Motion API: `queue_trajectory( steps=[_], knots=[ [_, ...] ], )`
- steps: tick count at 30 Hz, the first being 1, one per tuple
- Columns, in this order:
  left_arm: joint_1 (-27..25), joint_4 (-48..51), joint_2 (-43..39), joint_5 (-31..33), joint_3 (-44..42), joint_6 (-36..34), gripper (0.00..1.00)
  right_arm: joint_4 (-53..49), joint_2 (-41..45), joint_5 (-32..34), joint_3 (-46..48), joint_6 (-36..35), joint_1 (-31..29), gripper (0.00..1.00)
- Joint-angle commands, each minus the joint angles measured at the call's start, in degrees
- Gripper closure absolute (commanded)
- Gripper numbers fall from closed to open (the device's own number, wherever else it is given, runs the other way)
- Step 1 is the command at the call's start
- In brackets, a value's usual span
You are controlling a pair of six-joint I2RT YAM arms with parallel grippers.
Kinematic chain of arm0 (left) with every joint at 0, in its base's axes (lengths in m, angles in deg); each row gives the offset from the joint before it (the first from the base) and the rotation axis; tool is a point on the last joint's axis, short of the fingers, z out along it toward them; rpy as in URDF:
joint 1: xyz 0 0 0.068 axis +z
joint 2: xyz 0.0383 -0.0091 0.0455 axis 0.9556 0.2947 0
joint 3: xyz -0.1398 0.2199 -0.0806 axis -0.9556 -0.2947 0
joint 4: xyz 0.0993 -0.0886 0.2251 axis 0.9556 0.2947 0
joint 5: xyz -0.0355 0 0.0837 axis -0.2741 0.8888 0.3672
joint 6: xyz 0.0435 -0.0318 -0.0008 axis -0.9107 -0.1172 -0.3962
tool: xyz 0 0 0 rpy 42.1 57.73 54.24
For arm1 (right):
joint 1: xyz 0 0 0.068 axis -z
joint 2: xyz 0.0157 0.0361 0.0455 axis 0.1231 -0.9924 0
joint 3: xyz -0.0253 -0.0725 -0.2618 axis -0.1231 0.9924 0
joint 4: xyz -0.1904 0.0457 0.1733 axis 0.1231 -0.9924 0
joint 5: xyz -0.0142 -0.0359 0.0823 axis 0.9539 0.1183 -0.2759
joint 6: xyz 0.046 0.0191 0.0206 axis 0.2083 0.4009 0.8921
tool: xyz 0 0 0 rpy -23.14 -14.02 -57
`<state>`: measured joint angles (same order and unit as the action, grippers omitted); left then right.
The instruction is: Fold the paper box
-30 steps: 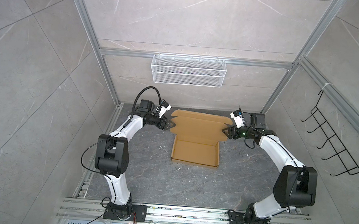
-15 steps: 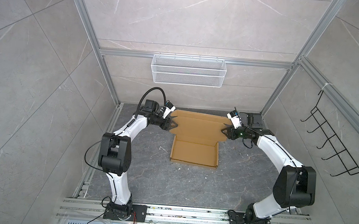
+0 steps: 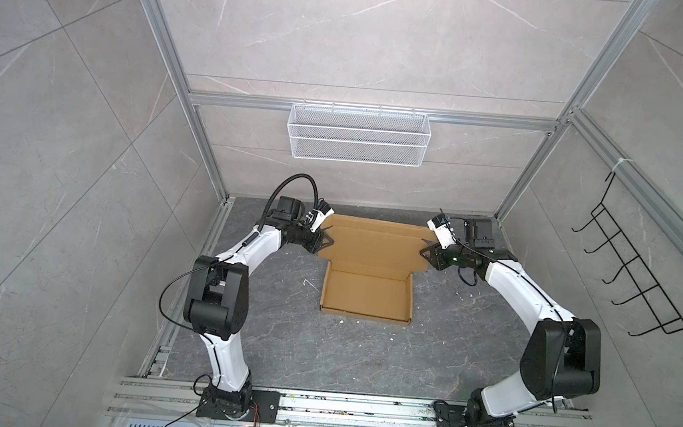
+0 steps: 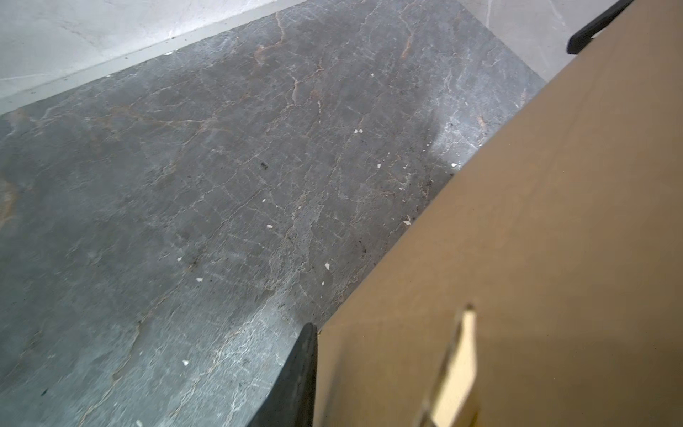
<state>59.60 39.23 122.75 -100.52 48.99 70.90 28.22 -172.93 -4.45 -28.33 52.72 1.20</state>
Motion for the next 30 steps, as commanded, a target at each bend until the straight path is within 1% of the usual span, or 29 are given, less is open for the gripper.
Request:
queue_trajectory(
  steps=[1,6,9,12,16,19,21,26,30],
  knots=[
    [-0.11,-1.23,-3.86,2.02,-0.44,1.07,0.69,0.35,1.68,0.24,0.89,0.86,-0.64,0.68],
    [0.59,-0.63,-6.27,3.47,-2.53,0.9,0.65,0.19,2.51,-0.1,1.03,0.91,-0.81,0.69],
    [0.59,-0.75,-6.76,3.1,-2.95,1.21,0.59,0.29,2.44,-0.99,0.92,1.05,-1.01,0.67],
    [0.85,-0.91,-6.78,2.8,-3.27,1.17,0.58,0.14,2.35,-1.62,0.98,1.16,-1.12,0.66],
    [1.03,-0.73,-6.73,1.18,-2.97,0.99,0.63,0.04,2.26,-1.89,1.32,1.3,-1.07,0.65],
    [1.08,-0.76,-7.34,1.33,-3.4,0.78,0.67,0.39,2.34,-2.21,1.65,1.74,-1.07,0.65],
    [1.31,-1.23,-7.85,1.54,-4.37,0.73,0.69,0.78,2.43,-2.56,2.27,2.11,-1.06,0.67],
    [1.4,-2.25,-8.04,1.6,-5.38,1.4,0.79,2.06,2.52,-3.03,2.9,3.74,-1.07,0.7],
    [1.35,-5.03,-8.84,1.83,-6.56,3.6,0.84,3.6,3.05,-3.14,3.7,6.16,-1.45,0.75]
  ],
)
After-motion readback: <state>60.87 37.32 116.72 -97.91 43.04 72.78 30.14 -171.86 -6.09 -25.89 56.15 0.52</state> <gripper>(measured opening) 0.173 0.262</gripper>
